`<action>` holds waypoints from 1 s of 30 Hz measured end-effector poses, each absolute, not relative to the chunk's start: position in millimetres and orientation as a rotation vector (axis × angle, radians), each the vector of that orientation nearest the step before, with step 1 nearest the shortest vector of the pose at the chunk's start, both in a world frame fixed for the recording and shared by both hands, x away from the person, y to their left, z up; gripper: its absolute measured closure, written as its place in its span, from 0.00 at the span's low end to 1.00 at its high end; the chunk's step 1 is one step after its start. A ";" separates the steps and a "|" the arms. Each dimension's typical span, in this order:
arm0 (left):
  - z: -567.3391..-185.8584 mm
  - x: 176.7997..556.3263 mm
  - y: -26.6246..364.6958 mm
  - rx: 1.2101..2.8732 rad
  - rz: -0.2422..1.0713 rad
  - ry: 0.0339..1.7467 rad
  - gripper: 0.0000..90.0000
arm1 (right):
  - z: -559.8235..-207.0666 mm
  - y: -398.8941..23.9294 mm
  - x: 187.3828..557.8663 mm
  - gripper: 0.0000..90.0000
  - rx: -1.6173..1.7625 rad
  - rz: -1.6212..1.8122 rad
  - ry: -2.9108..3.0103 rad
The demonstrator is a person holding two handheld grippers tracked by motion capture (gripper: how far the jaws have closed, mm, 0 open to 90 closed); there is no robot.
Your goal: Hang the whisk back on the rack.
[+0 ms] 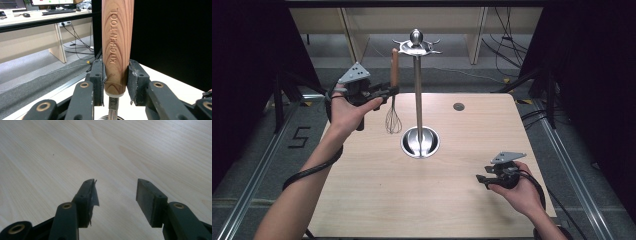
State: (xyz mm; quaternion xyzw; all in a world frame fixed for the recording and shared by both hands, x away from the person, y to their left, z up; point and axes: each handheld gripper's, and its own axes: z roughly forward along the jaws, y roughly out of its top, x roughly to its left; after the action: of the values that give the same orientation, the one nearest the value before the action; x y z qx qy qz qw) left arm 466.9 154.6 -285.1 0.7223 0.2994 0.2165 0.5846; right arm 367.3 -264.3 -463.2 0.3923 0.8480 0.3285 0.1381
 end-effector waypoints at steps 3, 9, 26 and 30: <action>-285.5 467.1 154.3 1.683 0.504 0.696 0.76 | -463.0 -264.4 367.2 0.56 1.137 0.950 2.452; -286.4 467.2 154.7 1.672 0.503 0.705 0.75 | -466.1 -262.9 367.7 0.56 1.129 0.979 2.421; -286.6 458.4 167.3 1.646 0.507 0.715 0.63 | -464.1 -262.6 366.4 0.55 1.161 0.965 2.440; -286.7 451.6 172.6 1.653 0.507 0.716 0.57 | -464.0 -262.4 366.3 0.55 1.162 0.967 2.439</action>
State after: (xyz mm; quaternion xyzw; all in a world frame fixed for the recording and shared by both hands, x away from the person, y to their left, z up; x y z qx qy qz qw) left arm 451.6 172.6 -286.7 0.7110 0.3078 0.2182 0.5934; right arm 366.3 -262.4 -464.0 0.4013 0.8420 0.3340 0.1356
